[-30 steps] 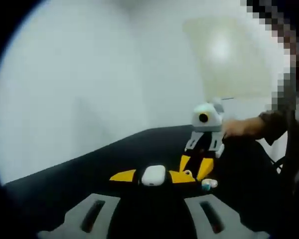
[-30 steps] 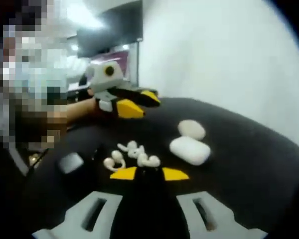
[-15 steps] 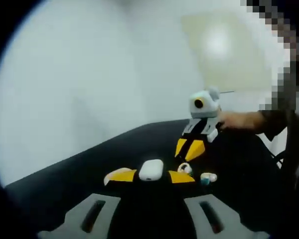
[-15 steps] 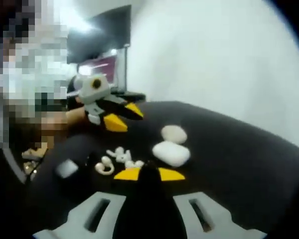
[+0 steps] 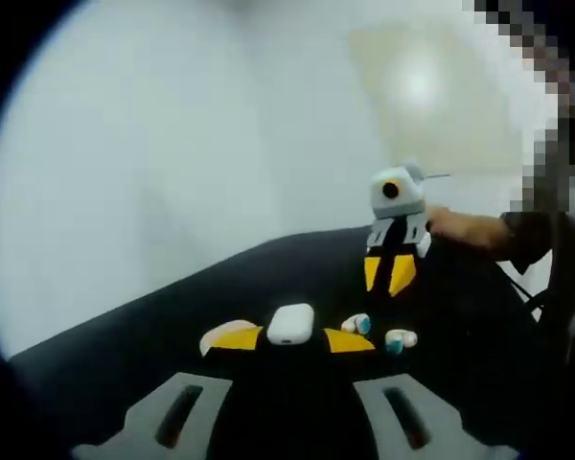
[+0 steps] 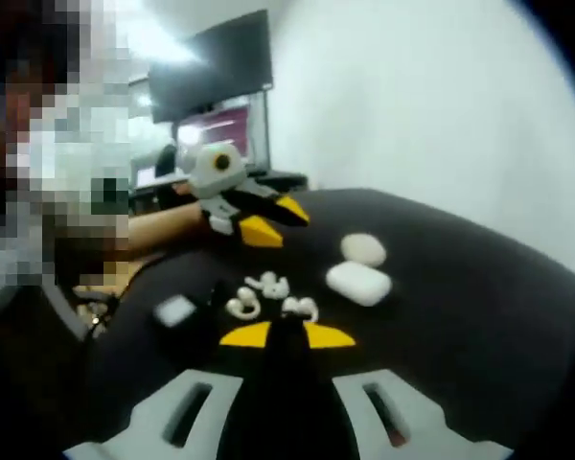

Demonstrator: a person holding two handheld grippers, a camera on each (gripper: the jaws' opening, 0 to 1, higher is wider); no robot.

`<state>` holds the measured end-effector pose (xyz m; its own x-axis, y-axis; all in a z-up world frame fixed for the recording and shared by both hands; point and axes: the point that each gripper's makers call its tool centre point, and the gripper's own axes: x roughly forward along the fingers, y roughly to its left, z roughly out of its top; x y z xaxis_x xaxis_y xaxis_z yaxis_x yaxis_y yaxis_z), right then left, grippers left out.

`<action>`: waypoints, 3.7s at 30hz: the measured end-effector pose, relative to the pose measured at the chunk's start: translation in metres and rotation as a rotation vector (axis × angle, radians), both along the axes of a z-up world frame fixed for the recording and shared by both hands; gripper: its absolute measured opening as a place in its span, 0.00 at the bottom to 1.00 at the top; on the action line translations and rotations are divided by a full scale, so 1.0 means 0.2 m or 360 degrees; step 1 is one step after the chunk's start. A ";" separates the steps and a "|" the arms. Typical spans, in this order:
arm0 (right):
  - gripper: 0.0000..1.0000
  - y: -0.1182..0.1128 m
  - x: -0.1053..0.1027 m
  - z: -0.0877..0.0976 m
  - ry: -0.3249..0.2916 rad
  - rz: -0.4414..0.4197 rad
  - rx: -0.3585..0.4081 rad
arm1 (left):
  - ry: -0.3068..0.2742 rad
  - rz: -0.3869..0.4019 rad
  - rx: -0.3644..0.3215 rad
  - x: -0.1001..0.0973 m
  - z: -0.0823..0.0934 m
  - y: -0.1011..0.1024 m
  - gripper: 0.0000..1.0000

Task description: Pick up three earphones and place each one into its charging case using tactile feedback, ensure that each earphone is properly inserted and securely positioned inside the case.

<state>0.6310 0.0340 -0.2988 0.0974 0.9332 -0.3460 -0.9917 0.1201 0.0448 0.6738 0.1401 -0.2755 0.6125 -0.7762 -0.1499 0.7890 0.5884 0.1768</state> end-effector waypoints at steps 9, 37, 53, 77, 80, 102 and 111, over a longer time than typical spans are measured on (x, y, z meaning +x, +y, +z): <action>0.08 -0.01 -0.11 -0.10 0.0086 0.0161 -0.0156 | -0.0011 0.0009 0.0010 0.00 0.00 0.01 0.20; 0.17 -0.13 0.38 0.16 0.0199 -0.0545 0.0489 | 0.0028 0.0335 -0.0099 0.12 0.08 0.18 0.14; 0.17 -0.12 0.36 0.20 0.0068 -0.0539 0.0468 | 0.0789 0.0257 -0.0292 -0.36 -0.10 -0.05 0.14; 0.17 -0.11 0.35 0.16 0.0017 -0.0528 0.0404 | 0.0864 0.0340 -0.0130 -0.36 -0.23 -0.14 0.14; 0.17 -0.11 0.36 0.16 0.0018 -0.0535 0.0400 | 0.0833 0.0344 -0.0102 -0.37 -0.24 -0.15 0.13; 0.17 -0.11 0.36 0.16 0.0022 -0.0529 0.0399 | 0.0623 0.0378 -0.0026 -0.38 -0.17 -0.07 0.00; 0.17 -0.11 0.36 0.16 0.0023 -0.0536 0.0400 | 0.0658 0.0394 -0.0183 -0.37 -0.10 -0.02 0.07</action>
